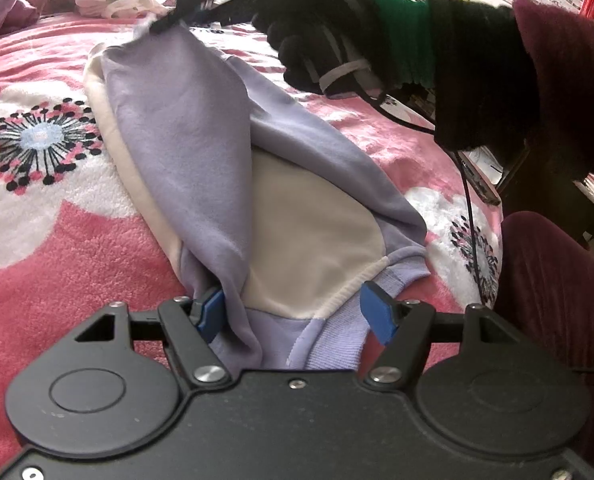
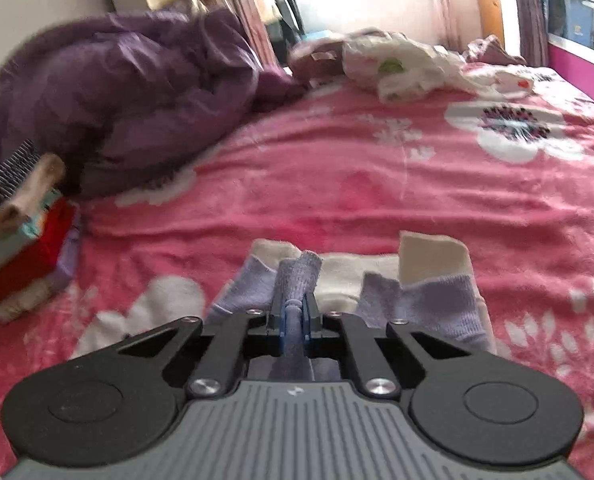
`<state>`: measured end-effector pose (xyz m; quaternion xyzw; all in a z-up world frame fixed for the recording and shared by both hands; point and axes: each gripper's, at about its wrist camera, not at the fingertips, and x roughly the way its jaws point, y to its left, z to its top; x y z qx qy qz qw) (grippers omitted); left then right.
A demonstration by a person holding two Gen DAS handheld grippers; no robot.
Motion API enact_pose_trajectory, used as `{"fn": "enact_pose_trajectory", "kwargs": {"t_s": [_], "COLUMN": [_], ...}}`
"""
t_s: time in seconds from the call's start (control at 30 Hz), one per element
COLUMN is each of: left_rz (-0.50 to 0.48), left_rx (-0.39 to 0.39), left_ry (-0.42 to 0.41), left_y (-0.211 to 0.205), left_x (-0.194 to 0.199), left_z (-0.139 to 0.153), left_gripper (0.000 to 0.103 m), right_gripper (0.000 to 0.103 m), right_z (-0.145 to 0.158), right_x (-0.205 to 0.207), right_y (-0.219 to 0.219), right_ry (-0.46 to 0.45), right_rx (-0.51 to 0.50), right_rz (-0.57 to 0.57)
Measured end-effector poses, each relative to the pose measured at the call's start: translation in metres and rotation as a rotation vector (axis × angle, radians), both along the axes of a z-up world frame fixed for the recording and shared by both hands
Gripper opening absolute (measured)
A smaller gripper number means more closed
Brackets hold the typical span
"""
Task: Fold clothes
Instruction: 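Lower the sleeve onto the body and open the right tool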
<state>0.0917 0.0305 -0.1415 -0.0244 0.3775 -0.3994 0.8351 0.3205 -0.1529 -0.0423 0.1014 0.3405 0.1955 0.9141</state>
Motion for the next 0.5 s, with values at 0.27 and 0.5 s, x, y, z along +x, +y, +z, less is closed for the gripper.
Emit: {"fn": "enact_pose_trajectory", "kwargs": {"t_s": [0.27, 0.5], "left_rz": [-0.003, -0.009], "left_rx": [-0.005, -0.004], "left_ry": [0.008, 0.007], "left_y": [0.0, -0.001], "left_x": [0.002, 0.002], "left_z": [-0.002, -0.001], "left_gripper": [0.07, 0.073], "right_gripper": [0.014, 0.031], "right_z": [-0.007, -0.001], "right_x": [0.005, -0.012], "right_y": [-0.005, -0.001], "right_ry": [-0.02, -0.093], "right_rx": [0.068, -0.054], "right_rz": [0.048, 0.032]}}
